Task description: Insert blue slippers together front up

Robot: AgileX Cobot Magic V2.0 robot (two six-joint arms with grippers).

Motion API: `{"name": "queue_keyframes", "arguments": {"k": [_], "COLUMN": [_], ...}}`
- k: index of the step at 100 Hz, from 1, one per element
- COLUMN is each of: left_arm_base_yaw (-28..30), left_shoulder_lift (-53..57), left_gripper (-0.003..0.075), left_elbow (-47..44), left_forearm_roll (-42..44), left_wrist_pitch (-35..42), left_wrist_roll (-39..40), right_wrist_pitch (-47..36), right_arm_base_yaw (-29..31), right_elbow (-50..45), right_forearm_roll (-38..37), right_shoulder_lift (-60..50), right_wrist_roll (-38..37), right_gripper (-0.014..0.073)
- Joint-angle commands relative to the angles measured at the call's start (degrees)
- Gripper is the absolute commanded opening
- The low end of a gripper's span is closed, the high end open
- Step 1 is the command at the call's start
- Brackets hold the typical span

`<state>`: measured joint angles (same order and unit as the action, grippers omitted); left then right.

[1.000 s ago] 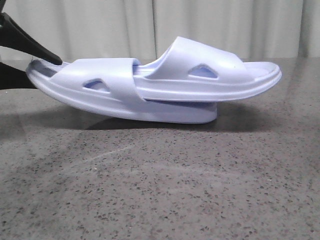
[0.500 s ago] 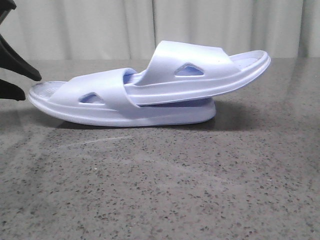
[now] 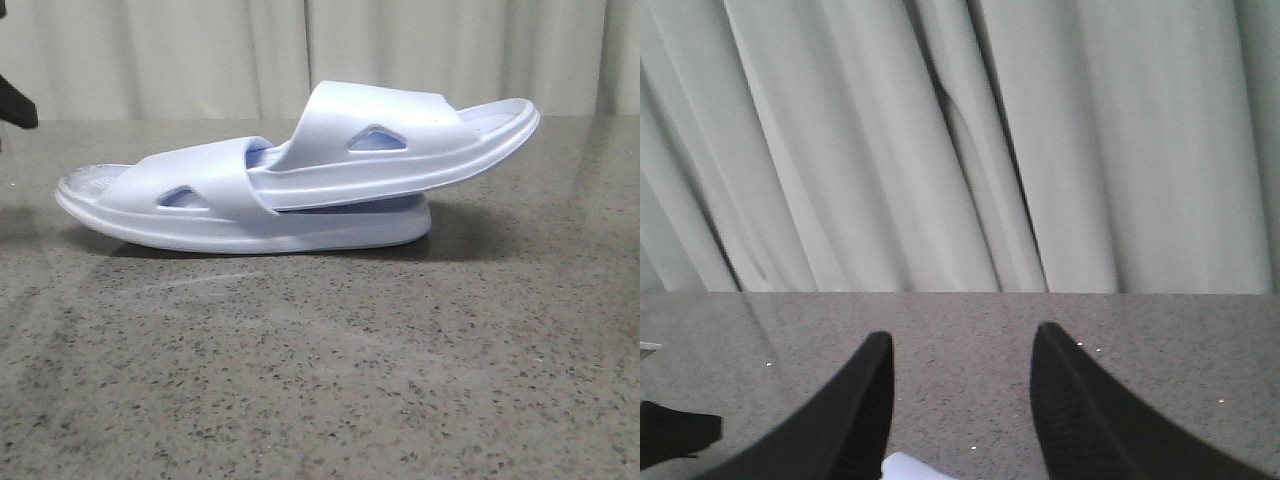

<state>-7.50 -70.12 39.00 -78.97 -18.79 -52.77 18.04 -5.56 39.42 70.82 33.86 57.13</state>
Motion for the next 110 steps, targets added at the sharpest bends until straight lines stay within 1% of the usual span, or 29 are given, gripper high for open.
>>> {"name": "queue_keyframes", "arguments": {"k": [1, 9, 21, 36, 63, 81, 93, 110], "left_arm_base_yaw": [-0.5, -0.5, -0.5, -0.5, -0.4, -0.4, -0.4, -0.4], "left_shoulder_lift": [6.3, 11.6, 18.6, 28.1, 43.9, 52.2, 56.9, 60.0], "left_gripper": [0.0229, 0.0229, 0.0229, 0.0229, 0.0229, 0.0227, 0.0227, 0.0227], "left_elbow": [1.6, 1.6, 1.5, -0.7, -10.6, -17.5, -21.7, -23.7], "left_forearm_roll": [-1.1, 0.1, 3.0, 7.0, 9.1, 15.1, 15.3, 15.1], "left_wrist_pitch": [1.7, 2.4, 3.8, 6.5, 8.8, 8.3, 8.4, 9.8], "left_wrist_roll": [-3.9, -5.9, -7.2, -7.4, -7.4, -7.4, -7.4, -7.4], "right_wrist_pitch": [-4.5, -6.7, -9.4, -13.0, -13.8, -13.8, -13.9, -14.6], "right_arm_base_yaw": [-0.1, -0.1, -0.1, -0.1, -0.1, -0.1, -0.1, -0.1], "right_elbow": [1.1, 0.0, -2.4, -5.6, -11.5, -16.5, -19.8, -23.6], "right_forearm_roll": [-1.3, -3.2, -8.7, -10.1, -14.5, -15.2, -15.5, -15.5], "right_shoulder_lift": [-0.2, -0.3, -0.6, -3.4, -13.0, -20.4, -24.3, -27.3], "right_wrist_roll": [1.3, 1.3, 1.3, 1.3, 1.4, 1.4, 1.4, 1.4], "right_gripper": [0.0268, 0.0268, 0.0268, 0.0268, 0.0268, 0.0268, 0.0268, 0.0268]}}
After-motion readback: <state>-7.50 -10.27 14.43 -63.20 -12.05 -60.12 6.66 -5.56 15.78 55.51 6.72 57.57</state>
